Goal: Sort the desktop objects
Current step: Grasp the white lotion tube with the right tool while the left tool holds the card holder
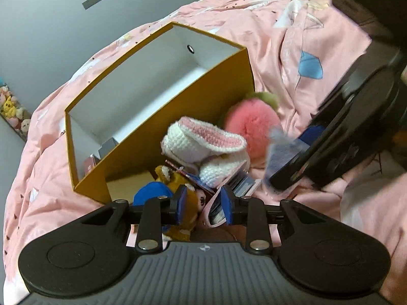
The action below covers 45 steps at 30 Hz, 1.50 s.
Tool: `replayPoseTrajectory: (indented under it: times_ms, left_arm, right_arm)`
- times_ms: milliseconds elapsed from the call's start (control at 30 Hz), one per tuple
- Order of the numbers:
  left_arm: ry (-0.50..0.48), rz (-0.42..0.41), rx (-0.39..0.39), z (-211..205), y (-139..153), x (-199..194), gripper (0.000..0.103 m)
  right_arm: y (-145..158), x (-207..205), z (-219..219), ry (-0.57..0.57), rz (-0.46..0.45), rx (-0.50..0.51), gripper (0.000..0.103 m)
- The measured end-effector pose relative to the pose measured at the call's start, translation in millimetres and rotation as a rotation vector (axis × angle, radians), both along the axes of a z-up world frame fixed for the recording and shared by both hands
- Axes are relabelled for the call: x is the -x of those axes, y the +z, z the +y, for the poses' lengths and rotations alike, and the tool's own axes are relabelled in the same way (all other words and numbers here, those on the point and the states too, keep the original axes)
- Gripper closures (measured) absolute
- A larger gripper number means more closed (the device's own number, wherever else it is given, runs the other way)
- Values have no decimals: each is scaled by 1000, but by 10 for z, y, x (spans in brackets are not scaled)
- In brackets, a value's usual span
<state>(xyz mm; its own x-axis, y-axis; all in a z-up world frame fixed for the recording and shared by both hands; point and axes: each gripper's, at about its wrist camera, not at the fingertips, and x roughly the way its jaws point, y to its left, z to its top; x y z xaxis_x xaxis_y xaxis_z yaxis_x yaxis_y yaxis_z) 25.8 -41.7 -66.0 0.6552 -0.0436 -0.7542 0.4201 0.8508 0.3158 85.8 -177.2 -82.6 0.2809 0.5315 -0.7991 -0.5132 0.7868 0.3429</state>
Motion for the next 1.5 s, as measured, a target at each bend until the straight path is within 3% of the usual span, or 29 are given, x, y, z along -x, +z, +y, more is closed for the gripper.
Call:
replayPoseTrajectory:
  times_ms: [67,167,300,500,567,800,1000,1067,1133,1233,1333,1500]
  left_arm:
    - [19,28,36,37,14,-47,71]
    - [27,66,64,98,64,-115,71]
    - [-33,90,62,99,57,-131,71]
    - [-176,58,-56,46,37,69,69]
    - [-214,33,-108,-1,18,104,64]
    - [-393,-15,-309,-290,-105,167,64]
    - [-494,-10,-403,-339,-115,241,64]
    - [-495,4,-391,-317,-91,238,63]
    - [-499,48,-368,-297,-84,225,52]
    - [-509,37,-385,-300,-114,249,52]
    - [-453,39,-405,-342,-210,164,52]
    - [-376,68,-377,-408,-352,44,70]
  right_arm:
    - [-18,-2,156,56,-34,32,63]
    - [-63,-103,227,57,-20,32,62]
    - [-130,-175,176,35,-1,4,61]
    - [-190,-189,117,15,16,-46,58]
    - [-169,-200,138,19,9,-41,58]
    - [-172,-202,125,13,10,-40,59]
    - [-170,-204,107,13,10,-38,61]
    - [-174,-215,103,13,11,-40,61]
    - [-180,-225,100,13,11,-41,61]
    - [-187,-244,92,14,11,-41,61]
    - [-190,-245,99,14,9,-39,61]
    - [-163,-260,106,14,14,-27,65]
